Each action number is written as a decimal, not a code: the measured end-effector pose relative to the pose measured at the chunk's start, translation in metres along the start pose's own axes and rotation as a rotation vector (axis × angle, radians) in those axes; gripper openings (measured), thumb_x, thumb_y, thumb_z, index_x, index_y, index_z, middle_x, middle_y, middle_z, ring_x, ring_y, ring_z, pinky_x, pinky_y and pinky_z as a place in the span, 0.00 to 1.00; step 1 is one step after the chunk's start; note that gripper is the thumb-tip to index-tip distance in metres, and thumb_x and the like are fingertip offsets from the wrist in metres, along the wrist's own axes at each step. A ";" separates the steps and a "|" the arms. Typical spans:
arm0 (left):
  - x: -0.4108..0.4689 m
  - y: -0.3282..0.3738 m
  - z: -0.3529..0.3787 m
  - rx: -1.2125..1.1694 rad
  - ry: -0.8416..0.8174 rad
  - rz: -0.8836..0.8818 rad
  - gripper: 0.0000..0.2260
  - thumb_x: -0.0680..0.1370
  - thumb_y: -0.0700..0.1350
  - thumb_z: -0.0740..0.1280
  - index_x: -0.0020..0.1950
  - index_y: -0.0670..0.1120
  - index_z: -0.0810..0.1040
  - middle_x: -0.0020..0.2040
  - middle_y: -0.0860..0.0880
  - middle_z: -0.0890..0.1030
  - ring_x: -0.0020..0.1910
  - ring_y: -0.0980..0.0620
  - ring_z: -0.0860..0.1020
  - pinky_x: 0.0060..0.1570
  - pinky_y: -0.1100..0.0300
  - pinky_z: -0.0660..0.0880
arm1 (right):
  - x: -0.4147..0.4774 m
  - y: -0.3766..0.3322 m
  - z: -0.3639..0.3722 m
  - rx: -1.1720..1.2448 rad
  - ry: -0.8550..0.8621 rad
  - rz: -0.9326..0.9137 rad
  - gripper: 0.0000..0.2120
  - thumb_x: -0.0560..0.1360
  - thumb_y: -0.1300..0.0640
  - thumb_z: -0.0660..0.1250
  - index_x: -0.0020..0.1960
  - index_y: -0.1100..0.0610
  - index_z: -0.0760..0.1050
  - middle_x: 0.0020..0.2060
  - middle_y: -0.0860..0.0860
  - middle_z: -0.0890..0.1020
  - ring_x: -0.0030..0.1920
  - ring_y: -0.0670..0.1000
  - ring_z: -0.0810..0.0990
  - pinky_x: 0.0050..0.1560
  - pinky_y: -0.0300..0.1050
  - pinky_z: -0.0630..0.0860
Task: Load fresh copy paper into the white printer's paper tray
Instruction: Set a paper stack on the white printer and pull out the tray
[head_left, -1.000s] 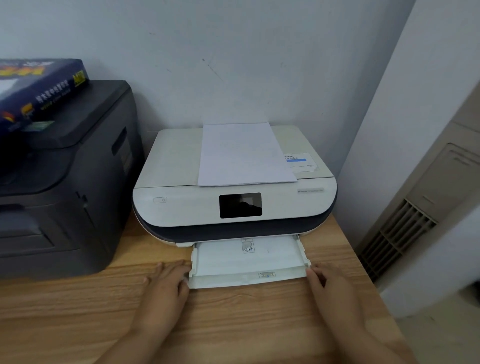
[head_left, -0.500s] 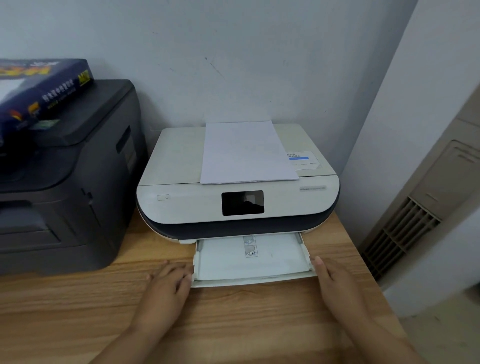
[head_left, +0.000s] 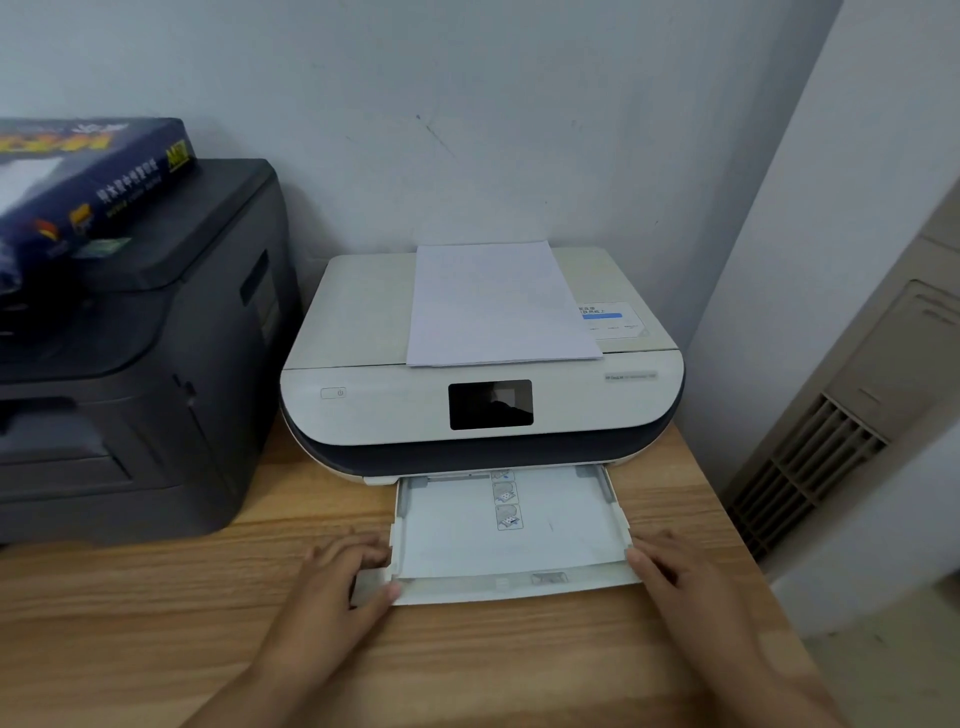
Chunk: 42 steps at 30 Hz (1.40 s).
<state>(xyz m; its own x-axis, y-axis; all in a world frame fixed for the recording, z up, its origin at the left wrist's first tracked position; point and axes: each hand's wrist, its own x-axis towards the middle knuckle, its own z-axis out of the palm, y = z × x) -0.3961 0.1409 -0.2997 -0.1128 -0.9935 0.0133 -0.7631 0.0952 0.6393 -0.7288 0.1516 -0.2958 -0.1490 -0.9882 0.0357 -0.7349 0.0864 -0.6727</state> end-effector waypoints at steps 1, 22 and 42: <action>0.000 -0.001 0.001 0.009 -0.002 0.005 0.18 0.67 0.64 0.65 0.56 0.63 0.70 0.59 0.69 0.67 0.65 0.62 0.65 0.71 0.57 0.54 | -0.001 0.002 0.000 -0.010 -0.010 0.004 0.11 0.75 0.53 0.65 0.55 0.51 0.81 0.55 0.45 0.82 0.62 0.46 0.73 0.59 0.35 0.66; -0.016 -0.013 0.002 0.201 -0.233 -0.027 0.51 0.51 0.82 0.38 0.72 0.61 0.45 0.73 0.65 0.43 0.71 0.63 0.37 0.69 0.62 0.35 | -0.029 0.005 -0.010 -0.115 -0.136 0.102 0.21 0.72 0.47 0.68 0.64 0.43 0.72 0.66 0.41 0.73 0.73 0.45 0.59 0.70 0.42 0.58; -0.040 -0.011 0.005 0.194 -0.200 0.019 0.54 0.51 0.82 0.35 0.74 0.59 0.49 0.72 0.66 0.44 0.71 0.65 0.39 0.68 0.65 0.36 | -0.049 0.009 -0.013 -0.135 -0.124 0.041 0.21 0.71 0.48 0.69 0.64 0.46 0.73 0.65 0.41 0.75 0.73 0.45 0.60 0.69 0.41 0.59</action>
<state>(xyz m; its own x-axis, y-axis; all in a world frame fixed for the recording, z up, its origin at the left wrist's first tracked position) -0.3864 0.1796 -0.3110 -0.2369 -0.9613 -0.1405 -0.8651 0.1429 0.4809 -0.7371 0.2027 -0.2941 -0.1038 -0.9908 -0.0868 -0.8134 0.1348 -0.5659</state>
